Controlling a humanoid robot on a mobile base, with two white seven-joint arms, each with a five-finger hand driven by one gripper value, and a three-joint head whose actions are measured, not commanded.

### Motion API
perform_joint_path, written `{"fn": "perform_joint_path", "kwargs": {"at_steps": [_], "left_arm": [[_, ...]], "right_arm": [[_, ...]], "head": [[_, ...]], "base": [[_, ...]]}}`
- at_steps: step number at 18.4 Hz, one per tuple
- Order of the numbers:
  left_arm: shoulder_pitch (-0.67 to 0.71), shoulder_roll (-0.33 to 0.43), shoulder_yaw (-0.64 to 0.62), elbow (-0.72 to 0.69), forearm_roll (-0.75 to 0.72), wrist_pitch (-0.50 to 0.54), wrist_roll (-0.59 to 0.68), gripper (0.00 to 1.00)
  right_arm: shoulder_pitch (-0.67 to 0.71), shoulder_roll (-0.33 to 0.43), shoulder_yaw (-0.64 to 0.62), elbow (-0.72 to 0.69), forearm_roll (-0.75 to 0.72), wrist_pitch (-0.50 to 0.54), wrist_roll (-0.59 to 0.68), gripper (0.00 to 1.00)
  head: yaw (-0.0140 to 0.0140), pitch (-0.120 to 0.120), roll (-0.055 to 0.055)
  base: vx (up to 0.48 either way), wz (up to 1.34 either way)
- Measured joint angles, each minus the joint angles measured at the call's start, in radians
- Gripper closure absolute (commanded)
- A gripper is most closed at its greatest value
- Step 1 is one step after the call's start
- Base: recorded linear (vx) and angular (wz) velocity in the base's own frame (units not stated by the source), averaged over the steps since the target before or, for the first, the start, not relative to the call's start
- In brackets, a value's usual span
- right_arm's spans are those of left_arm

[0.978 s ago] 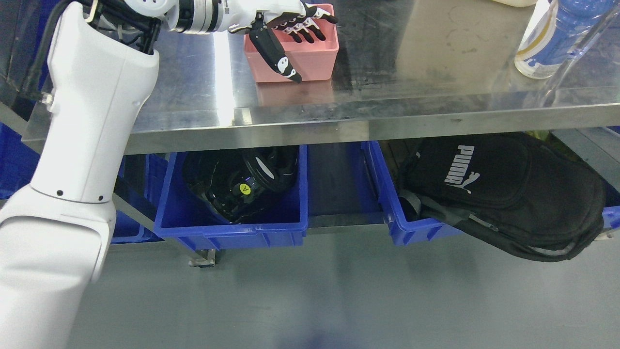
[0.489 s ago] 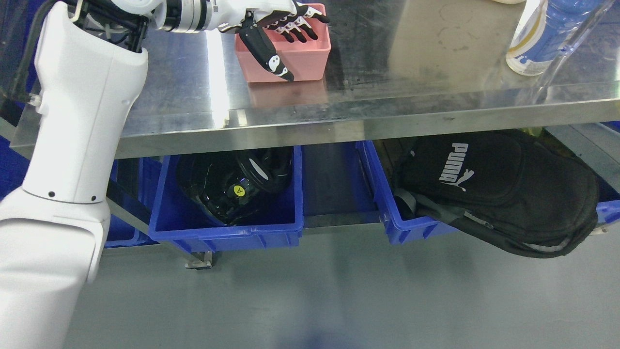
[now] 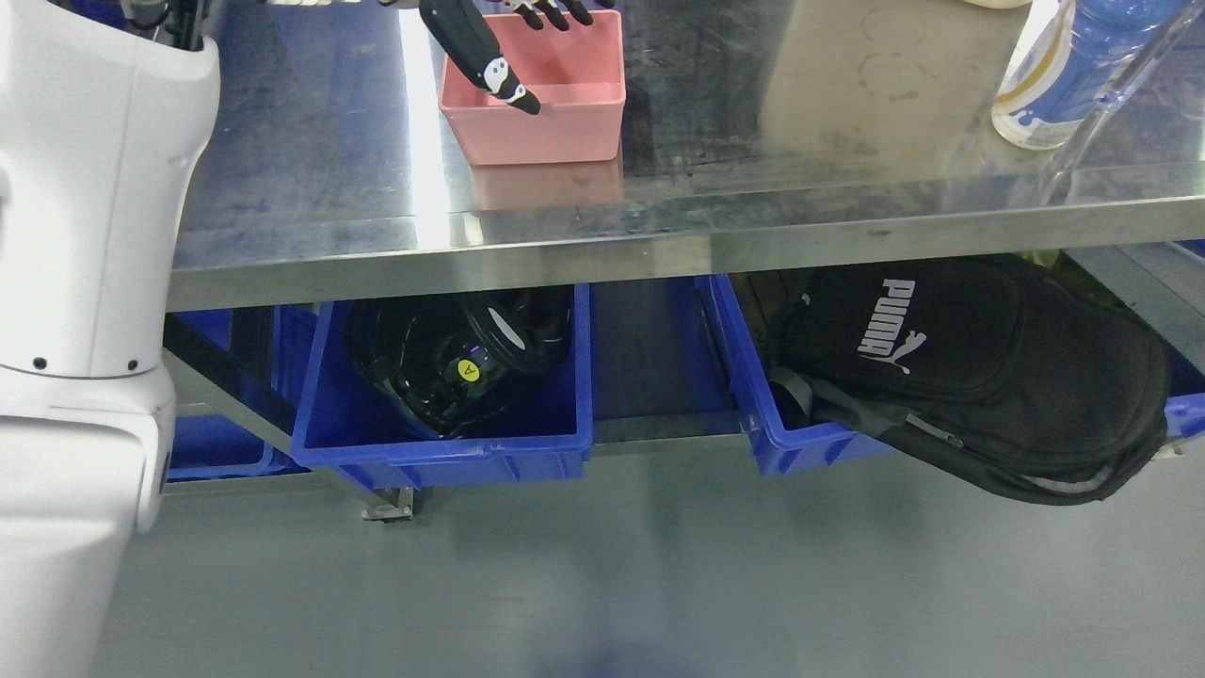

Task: Place storage box into left shelf container
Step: 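Adjust the left hand grip on the pink box's near wall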

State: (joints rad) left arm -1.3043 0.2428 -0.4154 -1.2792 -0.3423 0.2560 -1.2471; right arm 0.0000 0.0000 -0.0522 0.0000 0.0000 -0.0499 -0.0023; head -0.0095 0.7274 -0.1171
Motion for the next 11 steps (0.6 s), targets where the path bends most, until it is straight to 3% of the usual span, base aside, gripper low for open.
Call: {"fn": "perform_joint_path", "kwargs": {"at_steps": [11], "left_arm": [[0.063, 0.059, -0.055, -0.04, -0.012, -0.006, -0.009, 0.18]], "right_arm": [[0.0, 0.0, 0.0, 0.0, 0.0, 0.001, 0.006, 0.0]], "head": [[0.0, 0.0, 0.0]], "base": [[0.0, 0.0]]}}
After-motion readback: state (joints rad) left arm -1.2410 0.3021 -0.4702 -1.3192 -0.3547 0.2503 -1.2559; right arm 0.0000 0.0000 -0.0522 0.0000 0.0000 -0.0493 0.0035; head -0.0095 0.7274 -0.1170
